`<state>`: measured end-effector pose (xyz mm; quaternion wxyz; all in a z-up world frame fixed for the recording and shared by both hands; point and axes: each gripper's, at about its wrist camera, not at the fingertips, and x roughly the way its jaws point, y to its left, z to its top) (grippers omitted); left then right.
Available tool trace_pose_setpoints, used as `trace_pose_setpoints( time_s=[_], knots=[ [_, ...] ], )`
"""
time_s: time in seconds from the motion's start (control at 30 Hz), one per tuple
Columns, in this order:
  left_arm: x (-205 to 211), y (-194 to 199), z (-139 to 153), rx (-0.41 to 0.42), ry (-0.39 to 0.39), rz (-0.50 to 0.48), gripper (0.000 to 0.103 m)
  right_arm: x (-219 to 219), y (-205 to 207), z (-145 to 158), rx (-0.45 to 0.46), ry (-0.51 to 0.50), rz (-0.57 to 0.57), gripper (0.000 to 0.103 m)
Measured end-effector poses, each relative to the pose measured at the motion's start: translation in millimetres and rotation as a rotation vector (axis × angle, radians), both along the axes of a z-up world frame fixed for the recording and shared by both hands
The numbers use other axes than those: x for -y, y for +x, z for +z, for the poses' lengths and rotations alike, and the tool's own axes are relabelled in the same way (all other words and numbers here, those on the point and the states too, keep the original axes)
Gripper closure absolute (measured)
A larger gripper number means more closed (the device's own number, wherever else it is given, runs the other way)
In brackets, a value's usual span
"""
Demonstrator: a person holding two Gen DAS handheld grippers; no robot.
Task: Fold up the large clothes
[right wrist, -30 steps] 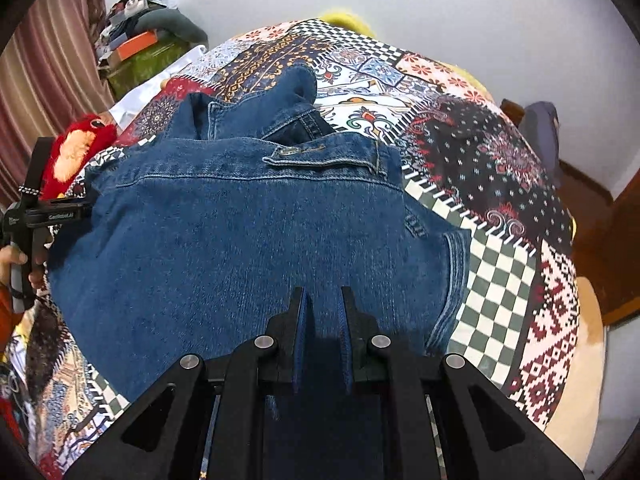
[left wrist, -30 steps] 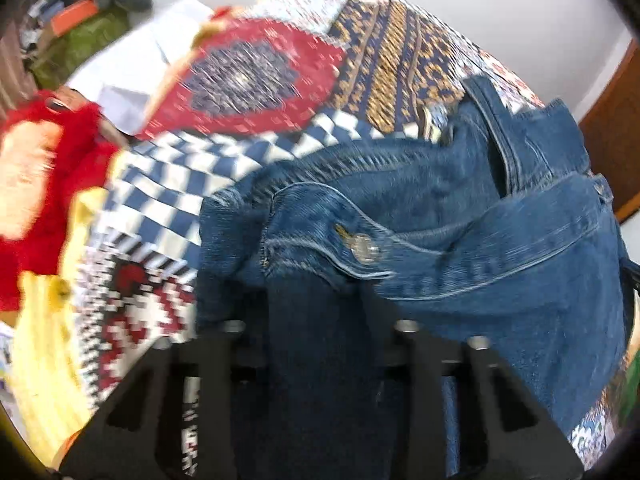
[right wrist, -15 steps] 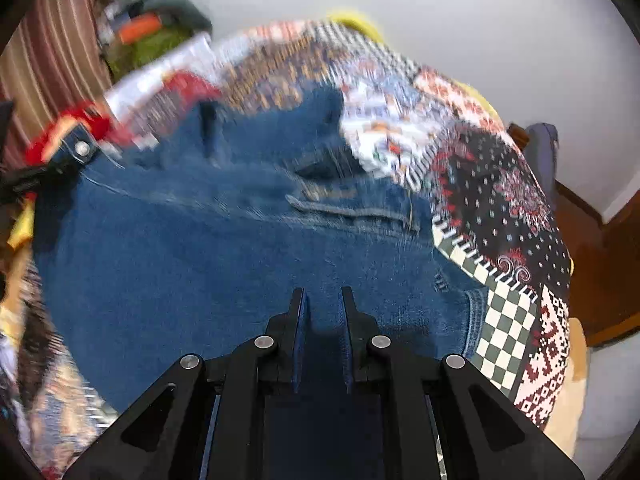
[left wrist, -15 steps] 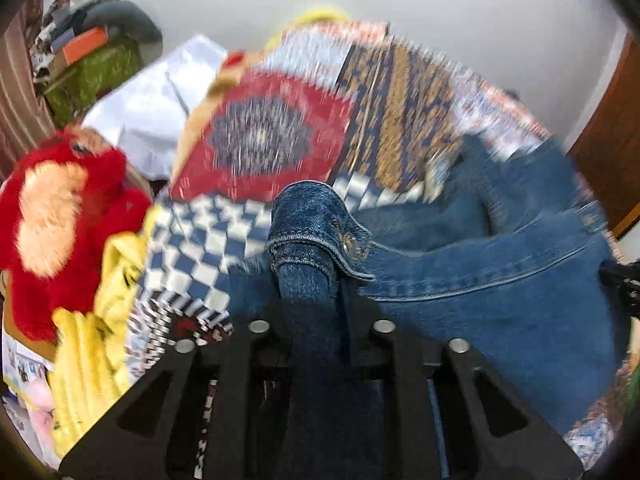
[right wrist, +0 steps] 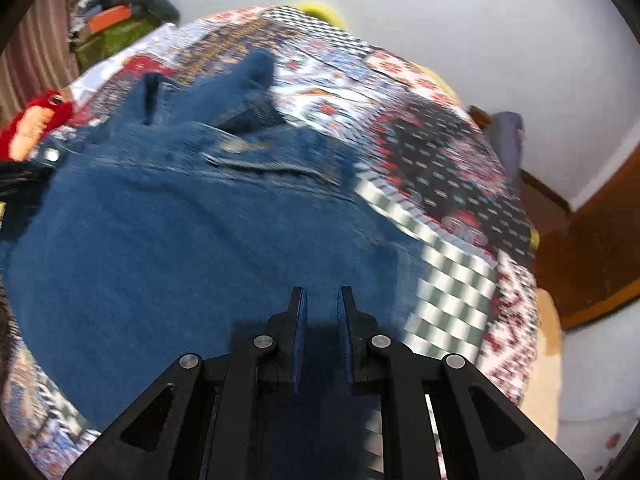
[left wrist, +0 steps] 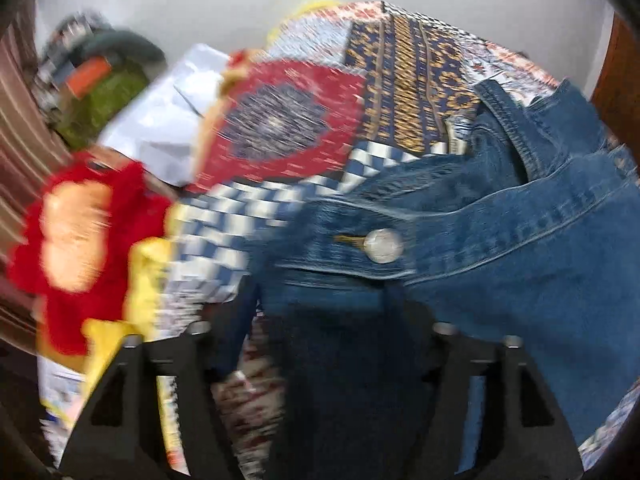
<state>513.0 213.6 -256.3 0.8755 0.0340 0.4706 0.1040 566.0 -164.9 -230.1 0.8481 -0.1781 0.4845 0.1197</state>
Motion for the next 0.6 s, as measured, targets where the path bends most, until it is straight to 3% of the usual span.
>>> trace_pose_setpoints(
  time_s=[0.07, 0.1, 0.2, 0.37, 0.47, 0.6],
  knots=[
    [-4, -12, 12, 0.013, 0.078, 0.028, 0.029, 13, -2, 3, -0.042, 0.043, -0.025, 0.092],
    [-5, -16, 16, 0.014, 0.079, 0.025, 0.029, 18, -4, 7, -0.069, 0.071, -0.046, 0.092],
    [-5, -34, 37, 0.047, 0.021, -0.004, 0.026, 17, -14, 26, -0.069, 0.119, -0.035, 0.092],
    [22, -58, 57, 0.117, -0.079, -0.073, 0.015, -32, -45, 49, -0.047, 0.190, 0.121, 0.092],
    [48, -62, 49, 0.106, -0.146, -0.128, 0.013, -73, -63, 47, -0.070, 0.212, 0.224, 0.092],
    [78, -57, 24, 0.056, -0.162, -0.175, 0.013, -115, -78, 22, -0.115, 0.178, 0.303, 0.092]
  ],
)
